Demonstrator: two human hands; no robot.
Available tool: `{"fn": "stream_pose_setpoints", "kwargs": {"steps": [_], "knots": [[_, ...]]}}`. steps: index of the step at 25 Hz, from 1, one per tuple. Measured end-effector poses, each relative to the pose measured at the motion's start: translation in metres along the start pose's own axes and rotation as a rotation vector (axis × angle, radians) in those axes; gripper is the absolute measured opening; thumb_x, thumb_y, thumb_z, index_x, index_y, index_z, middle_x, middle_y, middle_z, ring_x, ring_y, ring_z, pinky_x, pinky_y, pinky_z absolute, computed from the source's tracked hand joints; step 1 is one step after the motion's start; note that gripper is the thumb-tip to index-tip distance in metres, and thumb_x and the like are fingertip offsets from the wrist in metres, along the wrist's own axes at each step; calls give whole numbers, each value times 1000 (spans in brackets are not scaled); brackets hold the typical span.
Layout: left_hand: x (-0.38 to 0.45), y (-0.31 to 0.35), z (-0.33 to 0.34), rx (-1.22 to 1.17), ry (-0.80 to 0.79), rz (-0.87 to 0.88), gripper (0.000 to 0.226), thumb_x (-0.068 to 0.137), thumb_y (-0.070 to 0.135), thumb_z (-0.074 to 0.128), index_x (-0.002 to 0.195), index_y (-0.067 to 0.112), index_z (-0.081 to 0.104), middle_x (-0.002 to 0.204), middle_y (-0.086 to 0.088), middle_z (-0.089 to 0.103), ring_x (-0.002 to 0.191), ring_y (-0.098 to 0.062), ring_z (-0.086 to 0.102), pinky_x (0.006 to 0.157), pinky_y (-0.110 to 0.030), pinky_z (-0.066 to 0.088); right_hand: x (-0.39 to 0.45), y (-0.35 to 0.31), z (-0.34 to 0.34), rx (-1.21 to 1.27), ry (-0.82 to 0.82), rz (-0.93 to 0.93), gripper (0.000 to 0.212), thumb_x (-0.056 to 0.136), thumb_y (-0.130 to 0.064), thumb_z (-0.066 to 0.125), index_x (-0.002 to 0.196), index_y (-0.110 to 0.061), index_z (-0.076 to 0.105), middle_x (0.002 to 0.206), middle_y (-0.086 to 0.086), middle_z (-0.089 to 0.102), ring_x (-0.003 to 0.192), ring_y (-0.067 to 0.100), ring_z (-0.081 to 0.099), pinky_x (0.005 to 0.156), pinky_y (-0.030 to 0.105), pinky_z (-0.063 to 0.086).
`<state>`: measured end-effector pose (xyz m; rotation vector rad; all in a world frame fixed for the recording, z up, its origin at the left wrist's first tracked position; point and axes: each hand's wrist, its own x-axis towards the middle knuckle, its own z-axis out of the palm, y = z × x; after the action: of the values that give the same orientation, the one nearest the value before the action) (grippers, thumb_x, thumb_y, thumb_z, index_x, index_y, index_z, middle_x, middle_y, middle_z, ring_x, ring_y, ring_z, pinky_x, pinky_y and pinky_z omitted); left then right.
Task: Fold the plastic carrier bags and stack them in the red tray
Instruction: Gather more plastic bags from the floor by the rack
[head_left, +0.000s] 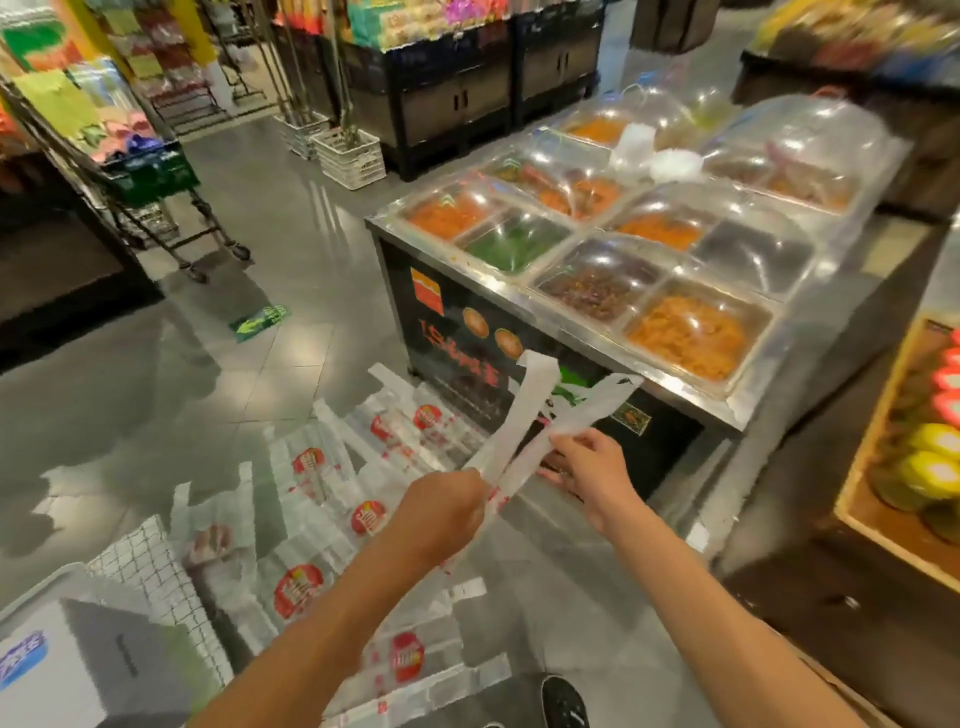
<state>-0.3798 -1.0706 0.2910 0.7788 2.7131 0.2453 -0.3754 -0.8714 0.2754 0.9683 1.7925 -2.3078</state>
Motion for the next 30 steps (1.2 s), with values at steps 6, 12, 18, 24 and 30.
{"fn": "stream_pose_setpoints", "kwargs": {"steps": [6, 12, 18, 24, 30], "knots": [[45, 54, -12, 162, -148, 250, 22, 99, 19, 46, 111, 14, 64, 113, -6, 64, 101, -25, 61, 84, -38, 52, -51, 7, -103, -605, 383, -413, 66, 84, -27, 78, 138, -24, 40, 133, -8, 40, 117, 7, 45, 93, 20, 45], [76, 164, -15, 256, -221, 471, 27, 94, 12, 56, 117, 21, 67, 111, -2, 67, 102, -24, 65, 89, -38, 55, -96, -20, -194, -1268, 26, -619, 70, 82, -43, 78, 141, -30, 42, 157, -4, 35, 142, 16, 33, 119, 39, 29], [89, 284, -13, 275, -187, 637, 27, 97, 16, 58, 121, 27, 66, 120, 3, 64, 109, -17, 61, 96, -34, 51, -130, -20, -290, -1291, -14, -540, 57, 77, -83, 52, 107, -35, 59, 162, -8, 25, 151, 13, 12, 121, 42, 19], [94, 408, 1, 316, -254, 765, 27, 97, 14, 57, 121, 22, 68, 116, 1, 67, 104, -16, 64, 93, -31, 52, -148, -19, -384, -1372, 43, -407, 67, 71, -79, 50, 110, -26, 62, 111, -4, 51, 104, 17, 47, 93, 37, 39], [120, 501, 16, 341, -368, 883, 26, 94, 11, 60, 114, 26, 69, 111, 7, 65, 103, -10, 62, 94, -31, 53, -171, 11, -493, -1227, 275, -233, 22, 98, -37, 51, 89, -17, 50, 101, 4, 53, 96, 30, 58, 72, 39, 44]]}}
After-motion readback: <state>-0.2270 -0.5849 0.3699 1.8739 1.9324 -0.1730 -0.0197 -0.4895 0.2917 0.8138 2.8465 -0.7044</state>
